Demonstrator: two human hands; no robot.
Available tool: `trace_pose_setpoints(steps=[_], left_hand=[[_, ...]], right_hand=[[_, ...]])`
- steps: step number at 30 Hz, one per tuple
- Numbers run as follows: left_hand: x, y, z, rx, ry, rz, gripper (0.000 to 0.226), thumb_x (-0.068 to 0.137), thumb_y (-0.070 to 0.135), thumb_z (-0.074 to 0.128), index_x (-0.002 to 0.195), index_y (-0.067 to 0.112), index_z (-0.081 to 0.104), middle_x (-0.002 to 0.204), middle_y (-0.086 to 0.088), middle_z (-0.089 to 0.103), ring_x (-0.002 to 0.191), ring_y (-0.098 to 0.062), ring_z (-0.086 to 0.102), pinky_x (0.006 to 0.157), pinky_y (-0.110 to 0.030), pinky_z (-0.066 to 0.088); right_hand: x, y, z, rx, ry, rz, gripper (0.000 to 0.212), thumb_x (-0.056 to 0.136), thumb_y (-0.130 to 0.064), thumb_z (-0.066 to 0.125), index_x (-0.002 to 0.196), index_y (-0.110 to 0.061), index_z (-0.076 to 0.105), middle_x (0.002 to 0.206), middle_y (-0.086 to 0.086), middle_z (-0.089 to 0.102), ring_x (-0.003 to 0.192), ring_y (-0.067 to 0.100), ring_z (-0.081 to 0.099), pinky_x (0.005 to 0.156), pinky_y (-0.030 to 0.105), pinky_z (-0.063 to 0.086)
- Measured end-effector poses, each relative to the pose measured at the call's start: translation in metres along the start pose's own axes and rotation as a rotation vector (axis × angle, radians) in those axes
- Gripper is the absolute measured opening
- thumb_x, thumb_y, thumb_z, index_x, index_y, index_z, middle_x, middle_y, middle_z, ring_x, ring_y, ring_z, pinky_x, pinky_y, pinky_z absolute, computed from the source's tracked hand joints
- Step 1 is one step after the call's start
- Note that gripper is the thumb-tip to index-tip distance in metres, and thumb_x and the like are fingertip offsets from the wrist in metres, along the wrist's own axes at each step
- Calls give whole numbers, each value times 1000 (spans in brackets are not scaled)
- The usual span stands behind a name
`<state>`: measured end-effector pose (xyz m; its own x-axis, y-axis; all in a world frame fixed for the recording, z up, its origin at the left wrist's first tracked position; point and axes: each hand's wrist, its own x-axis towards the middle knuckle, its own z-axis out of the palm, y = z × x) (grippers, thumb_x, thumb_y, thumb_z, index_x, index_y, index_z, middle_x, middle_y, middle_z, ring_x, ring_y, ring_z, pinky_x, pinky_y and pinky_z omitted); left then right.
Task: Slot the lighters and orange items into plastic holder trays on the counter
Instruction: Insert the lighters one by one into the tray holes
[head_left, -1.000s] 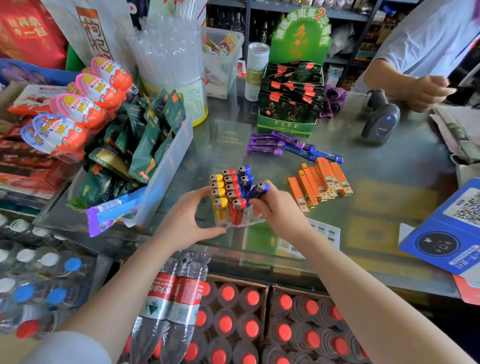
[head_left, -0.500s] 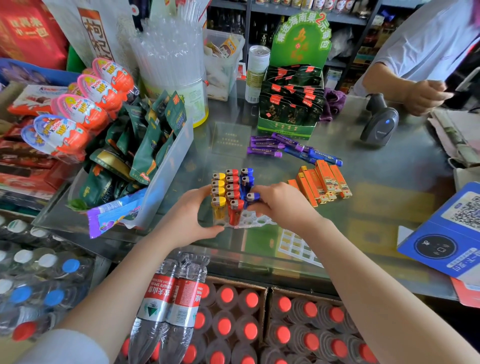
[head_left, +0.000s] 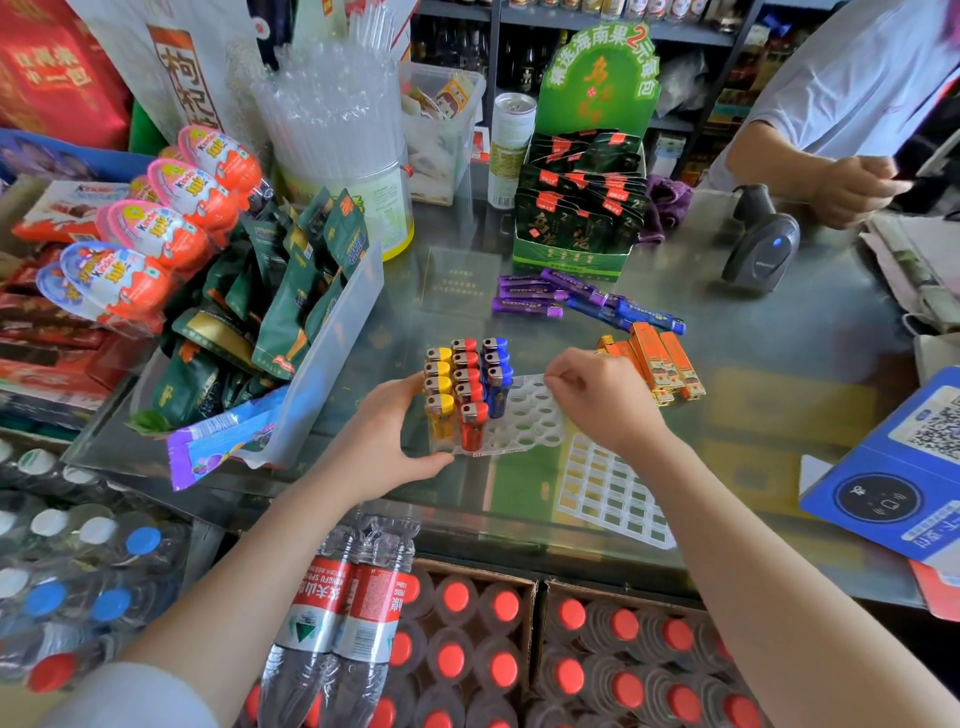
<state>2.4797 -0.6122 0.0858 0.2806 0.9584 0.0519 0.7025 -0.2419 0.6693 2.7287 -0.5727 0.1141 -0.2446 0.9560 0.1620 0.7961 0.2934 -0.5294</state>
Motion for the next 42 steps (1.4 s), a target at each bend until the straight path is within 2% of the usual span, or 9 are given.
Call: trace_pose_setpoints(steps=[8, 16, 23, 27, 30, 32, 35, 39, 42], left_hand=[[26, 0, 5, 38, -53, -10, 59, 66, 50, 68, 118, 40, 42, 116, 15, 50, 114, -6, 41, 96, -36, 41], [43, 5, 12, 56, -72, -80, 71, 64, 53, 68, 126, 41, 36, 128, 10, 47, 120, -8, 39, 95, -45, 41], [44, 3, 11, 54, -69, -67, 70, 62, 57, 66, 124, 41, 38, 126, 11, 48, 117, -7, 39, 93, -42, 42], [43, 5, 10, 44, -63, -60, 70, 62, 57, 66, 124, 41, 38, 126, 13, 48, 118, -7, 39, 93, -45, 42], [39, 5, 6, 42, -53, -22, 65, 61, 52, 70, 119, 39, 43, 119, 17, 50, 114, -6, 41, 93, -38, 42], [33, 5, 3, 37, -44, 9, 62, 61, 49, 72, 115, 39, 44, 112, 23, 49, 111, -5, 42, 89, -29, 39], [22, 4, -2, 41, -43, 24, 55, 62, 47, 73, 109, 40, 47, 107, 24, 51, 107, -2, 44, 85, -23, 38], [4, -2, -6, 65, -29, 22, 54, 62, 48, 71, 110, 41, 46, 109, 23, 51, 107, 2, 42, 84, -19, 35], [-8, -5, -8, 90, -16, 10, 58, 61, 52, 69, 112, 45, 42, 107, 28, 45, 104, 6, 37, 82, -17, 33]], right_hand=[[38, 42, -18, -146, 133, 263, 25, 89, -11, 48, 112, -6, 56, 115, 17, 57, 104, 34, 51, 82, 39, 44], [68, 62, -27, -359, 69, 394, 30, 83, 2, 46, 111, -4, 56, 108, 18, 56, 104, 35, 47, 76, 42, 45], [69, 61, -23, -416, 23, 203, 22, 86, 0, 51, 103, -10, 59, 105, 12, 61, 96, 29, 49, 77, 39, 45], [58, 42, -23, -96, 163, 56, 15, 85, -7, 57, 99, -9, 63, 99, 7, 64, 91, 23, 53, 75, 30, 43], [45, 19, -25, 200, 256, 73, 8, 81, -10, 63, 88, -16, 62, 77, -14, 59, 70, -1, 55, 62, 10, 39], [33, 9, -24, 347, 227, 135, 11, 81, -12, 65, 83, -21, 59, 72, -15, 59, 64, -2, 57, 57, 6, 42], [18, 3, -17, 457, 113, 247, 17, 80, -17, 67, 78, -26, 54, 76, 2, 67, 67, 17, 63, 57, 19, 50], [1, -2, -6, 251, -37, 202, 14, 80, -14, 67, 81, -20, 54, 76, -1, 65, 65, 15, 58, 55, 17, 45], [-7, -8, 2, 10, -148, 54, 20, 82, -12, 61, 101, -12, 56, 91, 5, 64, 80, 21, 56, 67, 30, 46]])
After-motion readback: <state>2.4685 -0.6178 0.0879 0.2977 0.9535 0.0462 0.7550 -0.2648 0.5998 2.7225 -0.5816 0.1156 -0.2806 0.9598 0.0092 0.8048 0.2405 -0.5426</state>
